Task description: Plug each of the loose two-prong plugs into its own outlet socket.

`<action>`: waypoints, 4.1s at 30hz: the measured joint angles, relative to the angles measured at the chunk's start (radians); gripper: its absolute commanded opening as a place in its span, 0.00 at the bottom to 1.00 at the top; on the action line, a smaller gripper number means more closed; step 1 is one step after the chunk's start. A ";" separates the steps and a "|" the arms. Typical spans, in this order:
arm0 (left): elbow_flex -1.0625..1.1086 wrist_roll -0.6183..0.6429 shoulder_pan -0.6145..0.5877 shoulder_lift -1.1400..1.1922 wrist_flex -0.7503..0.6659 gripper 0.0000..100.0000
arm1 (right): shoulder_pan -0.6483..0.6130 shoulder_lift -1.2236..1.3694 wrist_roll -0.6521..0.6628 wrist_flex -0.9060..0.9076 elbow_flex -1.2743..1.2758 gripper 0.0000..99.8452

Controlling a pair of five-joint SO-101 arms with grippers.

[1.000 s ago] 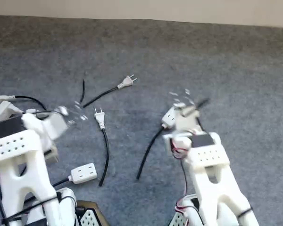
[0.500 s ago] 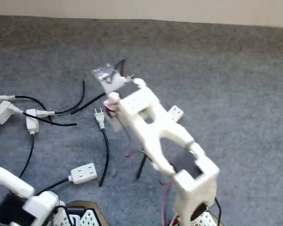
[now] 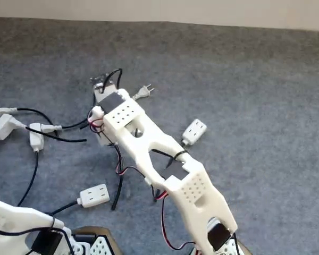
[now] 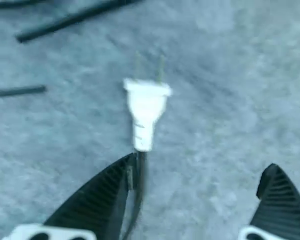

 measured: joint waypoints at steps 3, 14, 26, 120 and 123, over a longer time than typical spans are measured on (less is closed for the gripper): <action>-0.078 0.000 -0.005 0.080 0.000 0.21 | -0.008 0.012 0.000 -0.046 -0.002 0.36; -0.242 0.000 -0.014 0.244 0.000 0.21 | -0.006 0.141 0.000 -0.150 -0.006 0.29; -0.247 0.000 -0.014 0.252 0.000 0.21 | 0.009 0.146 0.037 -0.107 -0.009 0.01; -0.250 -0.002 0.123 0.218 0.287 0.21 | 0.021 -0.799 0.787 -0.486 1.346 0.19; -0.250 -0.002 0.123 0.218 0.287 0.21 | 0.018 -0.799 0.787 -0.486 1.346 0.23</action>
